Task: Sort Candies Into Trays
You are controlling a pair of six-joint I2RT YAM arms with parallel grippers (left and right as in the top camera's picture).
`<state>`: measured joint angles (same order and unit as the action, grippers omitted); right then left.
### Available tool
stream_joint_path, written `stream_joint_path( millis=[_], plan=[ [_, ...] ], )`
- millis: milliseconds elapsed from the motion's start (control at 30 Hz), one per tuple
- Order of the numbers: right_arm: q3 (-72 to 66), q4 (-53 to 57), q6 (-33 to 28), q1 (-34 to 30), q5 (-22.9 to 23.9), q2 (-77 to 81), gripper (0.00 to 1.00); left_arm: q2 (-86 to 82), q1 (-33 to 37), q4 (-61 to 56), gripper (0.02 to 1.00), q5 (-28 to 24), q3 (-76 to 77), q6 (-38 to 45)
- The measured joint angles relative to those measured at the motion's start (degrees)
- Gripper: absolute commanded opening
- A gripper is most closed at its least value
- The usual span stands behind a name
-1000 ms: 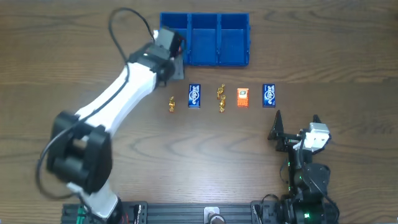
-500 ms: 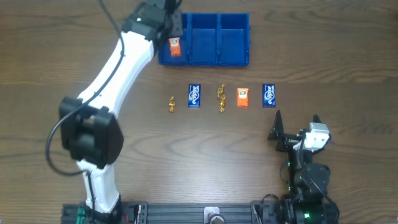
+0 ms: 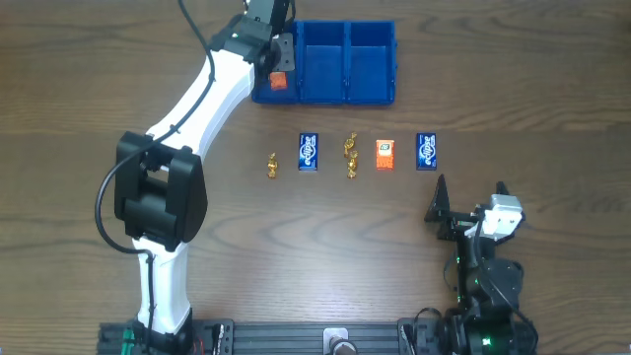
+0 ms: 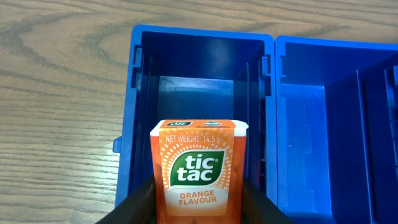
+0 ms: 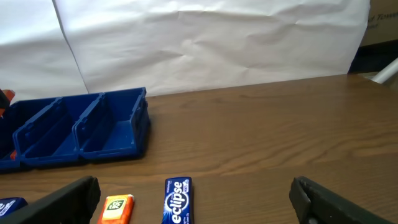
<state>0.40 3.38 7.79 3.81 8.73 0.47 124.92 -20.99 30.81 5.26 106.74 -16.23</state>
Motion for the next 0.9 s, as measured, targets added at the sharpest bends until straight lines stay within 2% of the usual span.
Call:
stream_joint_path(
  millis=[100,133,200,567,667,900],
  plan=[
    [0.0,0.0,0.0,0.0,0.0,0.0,0.998,0.0,0.0,0.0,0.768,-0.1,0.0,0.3],
    [0.0,0.0,0.0,0.0,0.0,0.0,0.998,0.0,0.0,-0.1,0.842,-0.2,0.0,0.7],
    [0.0,0.0,0.0,0.0,0.0,0.0,0.998,0.0,0.0,-0.1,0.91,-0.2,0.0,1.3],
    [0.0,0.0,0.0,0.0,0.0,0.0,0.998,-1.4,-1.1,-0.7,0.912,2.9,0.0,0.6],
    [0.0,0.0,0.0,0.0,0.0,0.0,0.998,-6.0,-4.8,-0.4,0.906,4.9,0.0,-1.6],
    [0.0,0.0,0.0,0.0,0.0,0.0,0.998,-11.3,-19.5,6.7,0.886,8.7,2.5,-10.3]
  ],
)
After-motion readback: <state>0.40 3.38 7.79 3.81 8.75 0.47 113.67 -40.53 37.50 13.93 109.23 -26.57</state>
